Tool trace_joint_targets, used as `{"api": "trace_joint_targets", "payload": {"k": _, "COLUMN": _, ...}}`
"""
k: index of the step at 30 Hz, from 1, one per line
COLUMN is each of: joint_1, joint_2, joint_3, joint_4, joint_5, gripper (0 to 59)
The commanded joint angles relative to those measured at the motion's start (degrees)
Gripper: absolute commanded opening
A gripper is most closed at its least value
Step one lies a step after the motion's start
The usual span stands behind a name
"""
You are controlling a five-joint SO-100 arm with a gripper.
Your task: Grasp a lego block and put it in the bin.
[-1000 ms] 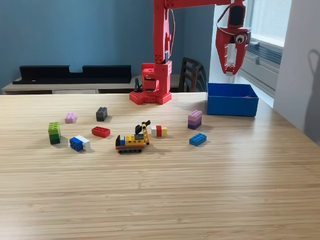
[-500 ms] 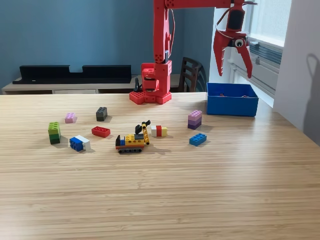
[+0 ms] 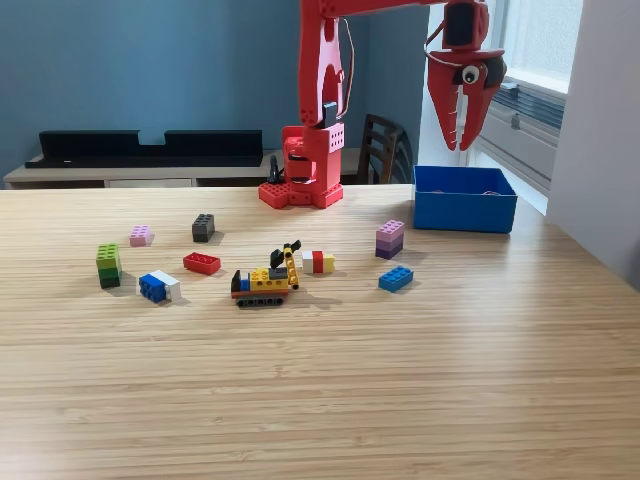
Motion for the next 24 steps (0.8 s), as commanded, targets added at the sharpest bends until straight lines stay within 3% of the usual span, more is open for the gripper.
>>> {"api": "trace_joint_targets", "payload": {"k": 1, "joint_1": 17.4, "joint_2": 4.5, "joint_3": -4.1, "joint_4": 0.2, "joint_5": 0.4, "gripper": 0.1}}
{"api": "trace_joint_targets", "payload": {"k": 12, "joint_1": 47.5, "joint_2": 4.5, "joint_3": -5.5, "joint_4": -1.3, "joint_5": -6.0, "gripper": 0.1}}
{"api": "trace_joint_targets", "payload": {"k": 24, "joint_1": 56.6, "joint_2": 4.5, "joint_3": -1.4, "joint_4": -6.2, "joint_5": -9.7, "gripper": 0.1}}
